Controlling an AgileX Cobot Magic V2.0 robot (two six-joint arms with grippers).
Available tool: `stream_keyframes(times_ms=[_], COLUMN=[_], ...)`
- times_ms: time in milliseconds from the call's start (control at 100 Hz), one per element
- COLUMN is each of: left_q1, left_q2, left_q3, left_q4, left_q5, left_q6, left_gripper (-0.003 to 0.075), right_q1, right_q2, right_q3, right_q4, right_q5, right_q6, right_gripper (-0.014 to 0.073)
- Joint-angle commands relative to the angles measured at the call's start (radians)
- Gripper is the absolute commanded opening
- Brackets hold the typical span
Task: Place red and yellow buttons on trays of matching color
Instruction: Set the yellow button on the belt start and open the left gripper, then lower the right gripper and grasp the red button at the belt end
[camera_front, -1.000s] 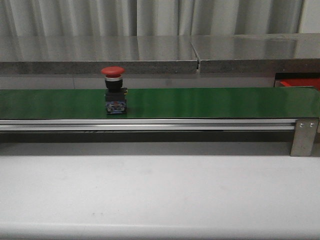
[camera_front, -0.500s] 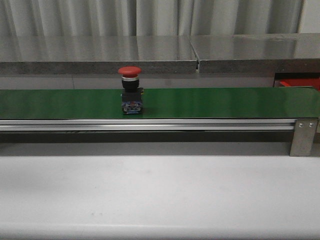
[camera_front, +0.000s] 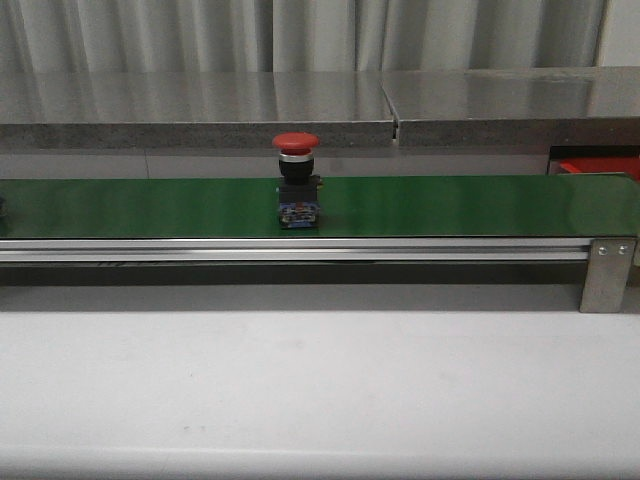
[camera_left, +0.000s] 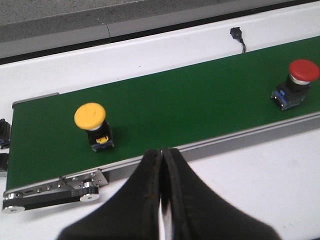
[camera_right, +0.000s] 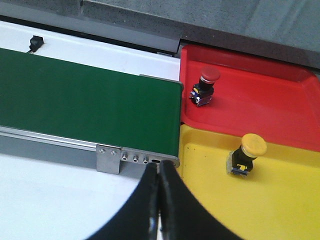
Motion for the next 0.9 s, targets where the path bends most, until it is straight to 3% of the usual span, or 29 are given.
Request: stream_keyframes(times_ms=[0,150,330,660,750,890], left_q1=[-0.01,-0.01,-0.01,-0.01,-0.01,-0.01], left_q2=[-0.099,-0.229,-0.345,-0.38,-0.38,-0.38], left_q3=[0.048,0.152,0.213,0.215,0.215,0.215], left_q4=[-0.017,-0.031,-0.031,-0.031,-0.031,-0.031], left_q5=[-0.076,-0.076,-0.072,-0.07,-0.07,-0.07], left_q6=[-0.011,-0.011,-0.011,-0.011,-0.011,-0.011], left_gripper=[-0.002,-0.002,-0.002,-0.002,-0.002,-0.002], right_q1=[0.0,0.03,0.155,0.334,0.366,0.405], right_q2=[0.036,0.133,0.286,0.625,0.71,0.818], right_q3=[-0.068,-0.173,-0.329,-0.669,-0.744,-0.843], right_q4=[-0.001,-0.001,-0.032,-0.037,-0.032,-0.018], right_q5=[-0.065,-0.008,0.06,0.258,0.318,0.369], right_q6=[-0.003,-0.003,-0.003,-0.003,-0.003,-0.003], right_gripper=[-0.009,-0.009,-0.009,-0.0074,0.0038,0.0349])
